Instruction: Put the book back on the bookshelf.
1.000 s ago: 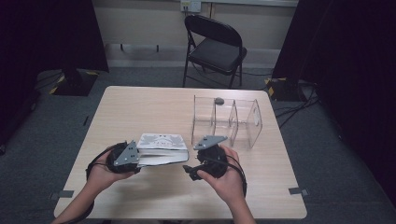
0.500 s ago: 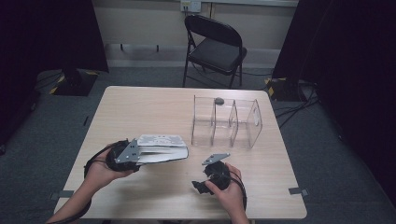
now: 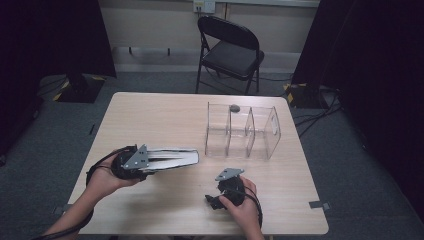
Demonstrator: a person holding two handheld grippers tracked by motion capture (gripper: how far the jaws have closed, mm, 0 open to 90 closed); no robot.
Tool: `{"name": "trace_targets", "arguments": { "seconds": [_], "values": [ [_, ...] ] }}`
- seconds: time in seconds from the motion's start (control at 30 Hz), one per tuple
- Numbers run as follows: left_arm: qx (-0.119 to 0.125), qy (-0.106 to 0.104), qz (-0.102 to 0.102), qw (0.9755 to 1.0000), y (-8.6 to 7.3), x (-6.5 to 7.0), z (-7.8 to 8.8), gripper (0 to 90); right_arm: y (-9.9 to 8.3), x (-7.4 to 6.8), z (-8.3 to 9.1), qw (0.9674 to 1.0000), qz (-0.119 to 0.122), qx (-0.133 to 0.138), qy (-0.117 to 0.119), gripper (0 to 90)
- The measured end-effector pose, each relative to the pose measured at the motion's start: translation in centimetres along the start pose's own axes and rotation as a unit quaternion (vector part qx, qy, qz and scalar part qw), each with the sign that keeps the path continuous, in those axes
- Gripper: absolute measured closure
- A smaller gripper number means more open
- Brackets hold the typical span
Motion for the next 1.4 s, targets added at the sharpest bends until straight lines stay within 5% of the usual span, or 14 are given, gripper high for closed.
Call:
{"name": "trace_targets", "arguments": {
  "seconds": [0.4, 0.8, 1.4],
  "values": [
    [-0.030, -0.013, -0.004, 0.9994, 0.6, -0.4, 0.4, 63.5, -0.3, 0.2, -0.4, 0.9989, -0.003, 0.045, -0.016, 11.7],
    [-0.044, -0.028, -0.007, 0.9986, 1.0, -0.5, 1.0, 65.6, -0.3, 0.3, -0.5, 0.9987, -0.005, 0.047, -0.018, 11.7],
    [-0.025, -0.044, -0.002, 0.9987, 1.1, -0.4, 2.2, 70.1, -0.2, 0.4, -0.7, 0.9987, -0.003, 0.047, -0.018, 11.7]
  ]
}}
Point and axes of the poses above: each handheld gripper's, and its own axes: z roughly backward along the jaws, y roughly out of its top, x roughly to its right, the point moved 5 cm from there along -z, roughly forward along the jaws, and after that the axes turned 15 degrees about x, right-handed, at the moved point
